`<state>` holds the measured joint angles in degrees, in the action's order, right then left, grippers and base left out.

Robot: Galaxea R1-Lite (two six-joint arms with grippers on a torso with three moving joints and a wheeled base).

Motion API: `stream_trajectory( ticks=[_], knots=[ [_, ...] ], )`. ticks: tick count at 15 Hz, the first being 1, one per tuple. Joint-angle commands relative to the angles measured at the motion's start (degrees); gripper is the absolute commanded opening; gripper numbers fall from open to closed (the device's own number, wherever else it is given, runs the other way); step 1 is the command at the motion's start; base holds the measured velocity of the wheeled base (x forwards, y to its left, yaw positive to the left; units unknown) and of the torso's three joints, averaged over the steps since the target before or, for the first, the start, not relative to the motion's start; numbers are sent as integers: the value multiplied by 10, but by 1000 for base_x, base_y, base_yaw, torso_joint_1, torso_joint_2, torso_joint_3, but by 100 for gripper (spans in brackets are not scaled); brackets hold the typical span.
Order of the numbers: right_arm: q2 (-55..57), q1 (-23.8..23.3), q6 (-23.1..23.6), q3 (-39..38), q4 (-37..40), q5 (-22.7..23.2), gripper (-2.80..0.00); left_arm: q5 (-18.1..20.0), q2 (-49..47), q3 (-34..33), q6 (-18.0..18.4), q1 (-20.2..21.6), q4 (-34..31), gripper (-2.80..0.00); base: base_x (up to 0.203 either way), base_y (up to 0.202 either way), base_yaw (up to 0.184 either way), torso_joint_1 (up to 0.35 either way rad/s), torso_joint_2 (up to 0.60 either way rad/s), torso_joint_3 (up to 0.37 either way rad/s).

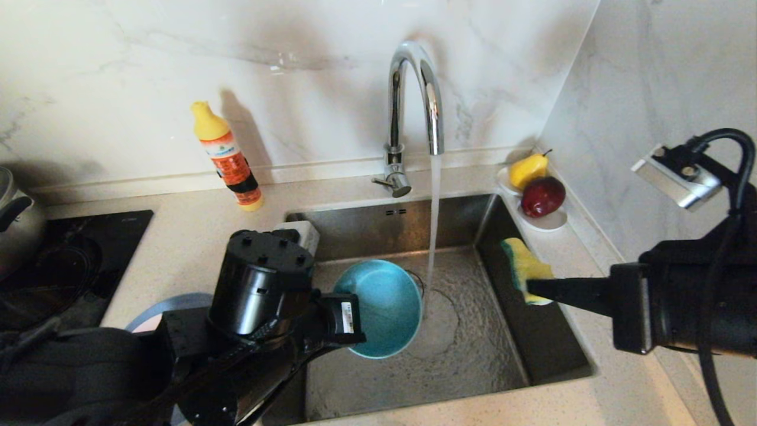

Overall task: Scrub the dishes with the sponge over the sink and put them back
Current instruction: Rinse the bowl

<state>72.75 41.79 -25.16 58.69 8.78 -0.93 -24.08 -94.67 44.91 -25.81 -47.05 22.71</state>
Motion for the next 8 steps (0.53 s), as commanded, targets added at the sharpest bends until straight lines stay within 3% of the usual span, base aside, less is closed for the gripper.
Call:
stream_trajectory(
  ticks=[1,4,6,8],
  knots=[
    [-71,-22,-1,-28,14,1,-280,41,-42,73,-46,2,-93,-280,0,0,0,0,0,0],
    [-111,-34,-2,-51,32,4,-280,111,-97,184,-135,24,-214,-280,0,0,0,0,0,0],
    [-121,-41,-2,-54,44,20,-280,129,-158,254,-183,48,-263,-280,0,0,0,0,0,0],
    [-110,-50,-2,-51,42,33,-280,134,-194,295,-203,61,-289,-280,0,0,0,0,0,0]
  ],
)
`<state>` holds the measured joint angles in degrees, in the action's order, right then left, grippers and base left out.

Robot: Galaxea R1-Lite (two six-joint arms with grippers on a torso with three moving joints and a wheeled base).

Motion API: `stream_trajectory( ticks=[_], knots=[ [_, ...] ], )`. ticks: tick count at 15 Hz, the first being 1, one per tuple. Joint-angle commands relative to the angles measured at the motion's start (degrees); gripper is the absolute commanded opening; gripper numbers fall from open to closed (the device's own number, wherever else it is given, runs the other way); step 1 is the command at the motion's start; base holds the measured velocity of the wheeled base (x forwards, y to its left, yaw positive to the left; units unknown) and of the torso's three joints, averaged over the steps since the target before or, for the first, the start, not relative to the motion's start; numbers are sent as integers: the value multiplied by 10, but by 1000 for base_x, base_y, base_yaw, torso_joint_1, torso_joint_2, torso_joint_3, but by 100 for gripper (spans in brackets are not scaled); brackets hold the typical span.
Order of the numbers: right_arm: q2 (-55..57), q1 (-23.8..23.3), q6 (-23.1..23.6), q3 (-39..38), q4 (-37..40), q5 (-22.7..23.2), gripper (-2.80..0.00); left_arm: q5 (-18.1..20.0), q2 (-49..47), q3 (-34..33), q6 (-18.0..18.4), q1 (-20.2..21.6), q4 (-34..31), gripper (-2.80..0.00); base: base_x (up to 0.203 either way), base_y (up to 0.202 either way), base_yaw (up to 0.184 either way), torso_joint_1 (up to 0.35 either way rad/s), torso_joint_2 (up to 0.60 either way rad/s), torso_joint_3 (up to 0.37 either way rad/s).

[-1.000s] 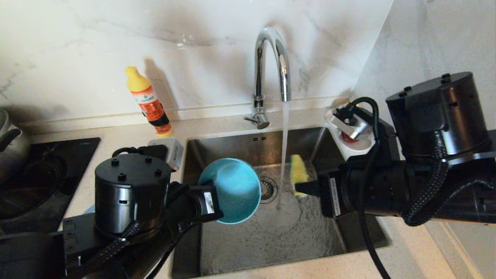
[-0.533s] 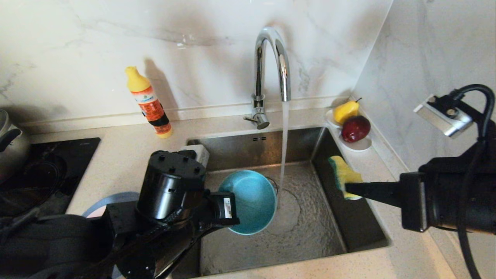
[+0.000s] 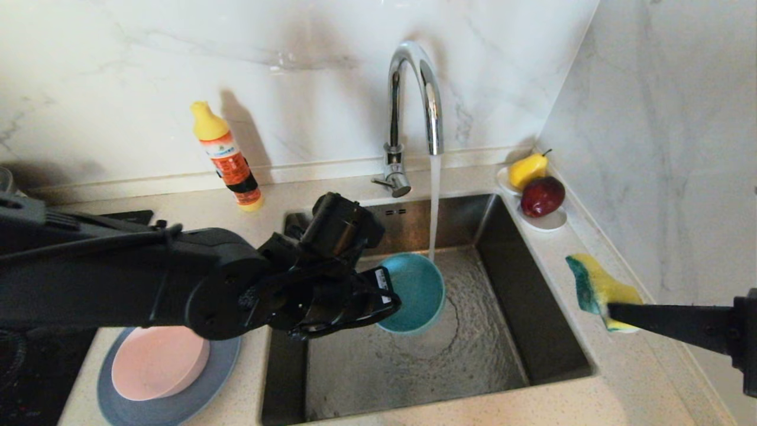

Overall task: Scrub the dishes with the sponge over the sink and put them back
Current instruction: Rinse the bowl

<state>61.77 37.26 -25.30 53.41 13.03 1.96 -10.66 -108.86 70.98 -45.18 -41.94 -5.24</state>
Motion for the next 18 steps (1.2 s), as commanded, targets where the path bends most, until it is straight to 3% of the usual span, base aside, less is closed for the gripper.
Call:
stream_trajectory(
  ticks=[1,10,18],
  knots=[
    [6,-5,-1,7,-3,7,-280,0,-62,51,-17,12,-14,-280,0,0,0,0,0,0],
    [4,-9,-1,-1,-3,8,-280,1,-133,187,-57,31,-56,-280,0,0,0,0,0,0],
    [9,-12,-2,-19,-4,22,-280,1,-179,238,-78,36,-51,-280,0,0,0,0,0,0]
  ],
)
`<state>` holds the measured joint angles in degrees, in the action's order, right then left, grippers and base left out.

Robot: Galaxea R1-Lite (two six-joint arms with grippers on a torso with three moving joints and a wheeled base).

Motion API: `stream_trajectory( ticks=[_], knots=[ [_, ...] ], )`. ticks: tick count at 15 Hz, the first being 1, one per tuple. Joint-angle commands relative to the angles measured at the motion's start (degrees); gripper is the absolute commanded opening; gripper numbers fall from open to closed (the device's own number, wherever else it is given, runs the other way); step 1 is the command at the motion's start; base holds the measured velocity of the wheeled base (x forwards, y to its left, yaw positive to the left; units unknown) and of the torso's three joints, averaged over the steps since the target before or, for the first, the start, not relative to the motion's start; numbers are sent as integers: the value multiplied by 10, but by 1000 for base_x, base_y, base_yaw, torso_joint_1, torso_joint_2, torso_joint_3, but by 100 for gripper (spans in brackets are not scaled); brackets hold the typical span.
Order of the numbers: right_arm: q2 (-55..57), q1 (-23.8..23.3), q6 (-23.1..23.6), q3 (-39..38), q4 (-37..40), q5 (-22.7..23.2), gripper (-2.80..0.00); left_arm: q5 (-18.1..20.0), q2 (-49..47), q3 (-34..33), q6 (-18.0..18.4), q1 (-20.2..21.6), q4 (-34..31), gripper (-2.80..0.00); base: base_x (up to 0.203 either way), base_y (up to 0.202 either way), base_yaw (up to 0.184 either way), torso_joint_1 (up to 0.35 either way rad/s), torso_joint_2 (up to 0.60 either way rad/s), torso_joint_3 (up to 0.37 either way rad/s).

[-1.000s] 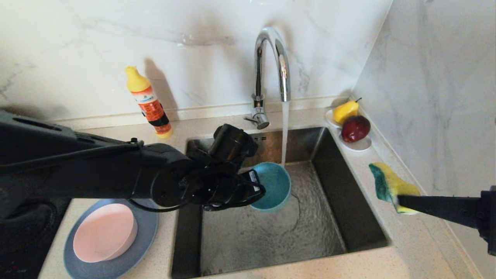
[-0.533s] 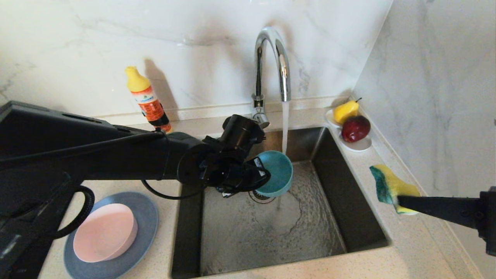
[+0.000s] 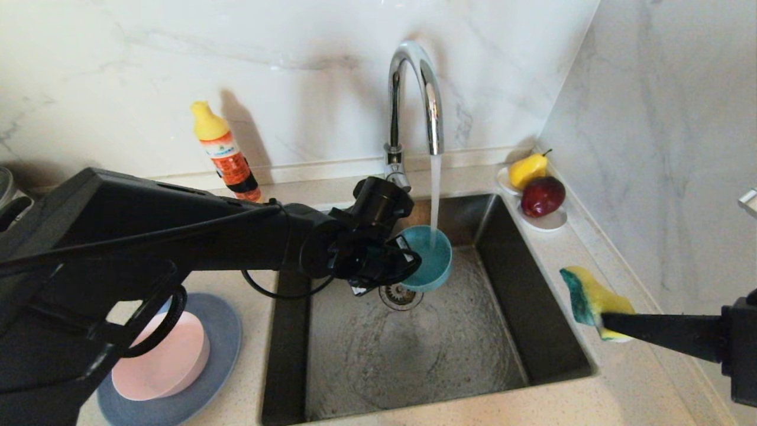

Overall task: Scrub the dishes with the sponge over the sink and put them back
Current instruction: Rinse the bowl

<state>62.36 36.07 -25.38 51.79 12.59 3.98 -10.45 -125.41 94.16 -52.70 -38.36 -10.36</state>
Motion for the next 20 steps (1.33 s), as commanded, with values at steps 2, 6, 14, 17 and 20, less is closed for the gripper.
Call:
stream_trajectory(
  ticks=[2,6,14,17,20],
  knots=[
    [2,-1,-1,-2,1,2,-280,-1,-26,27,-3,1,-5,-280,0,0,0,0,0,0],
    [1,-2,-1,2,1,2,-280,0,-19,20,-4,1,-5,-280,0,0,0,0,0,0],
    [-2,-4,-1,-4,1,2,-280,-4,17,-28,-10,1,-7,-280,0,0,0,0,0,0],
    [-2,-4,-1,-9,1,2,-280,-16,81,-105,12,5,9,-280,0,0,0,0,0,0],
    [0,-4,-1,-12,1,2,-280,-32,173,-228,73,11,102,-280,0,0,0,0,0,0]
  ],
)
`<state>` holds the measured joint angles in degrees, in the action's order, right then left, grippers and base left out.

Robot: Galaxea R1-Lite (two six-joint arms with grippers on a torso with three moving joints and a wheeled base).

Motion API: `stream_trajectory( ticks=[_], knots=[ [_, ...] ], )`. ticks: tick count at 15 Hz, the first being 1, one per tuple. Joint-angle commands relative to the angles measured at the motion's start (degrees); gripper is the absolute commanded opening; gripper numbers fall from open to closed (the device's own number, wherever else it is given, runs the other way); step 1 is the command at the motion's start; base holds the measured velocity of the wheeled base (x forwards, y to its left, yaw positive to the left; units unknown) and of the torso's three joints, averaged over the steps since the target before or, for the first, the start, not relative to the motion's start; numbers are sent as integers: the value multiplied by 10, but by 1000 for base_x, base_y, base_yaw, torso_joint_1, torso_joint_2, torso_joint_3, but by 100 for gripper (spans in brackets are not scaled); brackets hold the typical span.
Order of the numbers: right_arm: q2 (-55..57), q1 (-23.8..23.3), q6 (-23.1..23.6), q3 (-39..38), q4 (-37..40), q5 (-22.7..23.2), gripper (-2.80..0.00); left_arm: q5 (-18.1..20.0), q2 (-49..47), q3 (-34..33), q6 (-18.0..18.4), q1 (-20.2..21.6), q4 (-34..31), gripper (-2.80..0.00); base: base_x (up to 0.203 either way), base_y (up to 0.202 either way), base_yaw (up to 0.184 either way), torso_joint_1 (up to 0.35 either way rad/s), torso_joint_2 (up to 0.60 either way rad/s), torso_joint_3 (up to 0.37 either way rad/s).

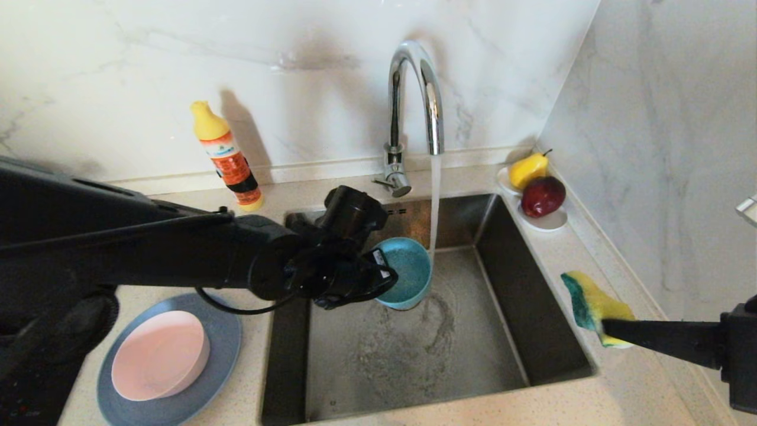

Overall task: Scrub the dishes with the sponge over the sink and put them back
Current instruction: Rinse the bowl

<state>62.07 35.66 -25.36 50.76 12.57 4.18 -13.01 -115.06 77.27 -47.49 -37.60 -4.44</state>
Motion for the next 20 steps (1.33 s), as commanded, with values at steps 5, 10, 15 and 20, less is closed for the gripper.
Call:
stream_trajectory(
  ticks=[5,10,15,20],
  knots=[
    [1,1,-1,-5,1,1,-280,-100,169,-233,176,15,261,-280,0,0,0,0,0,0],
    [-1,1,-2,-13,-2,1,-280,-80,245,-369,264,26,510,-280,0,0,0,0,0,0],
    [5,1,-1,-12,-3,1,-280,-68,263,-433,331,35,673,-280,0,0,0,0,0,0],
    [8,1,-2,-13,-3,7,-280,-2,284,-465,332,53,788,-280,0,0,0,0,0,0]
  ],
)
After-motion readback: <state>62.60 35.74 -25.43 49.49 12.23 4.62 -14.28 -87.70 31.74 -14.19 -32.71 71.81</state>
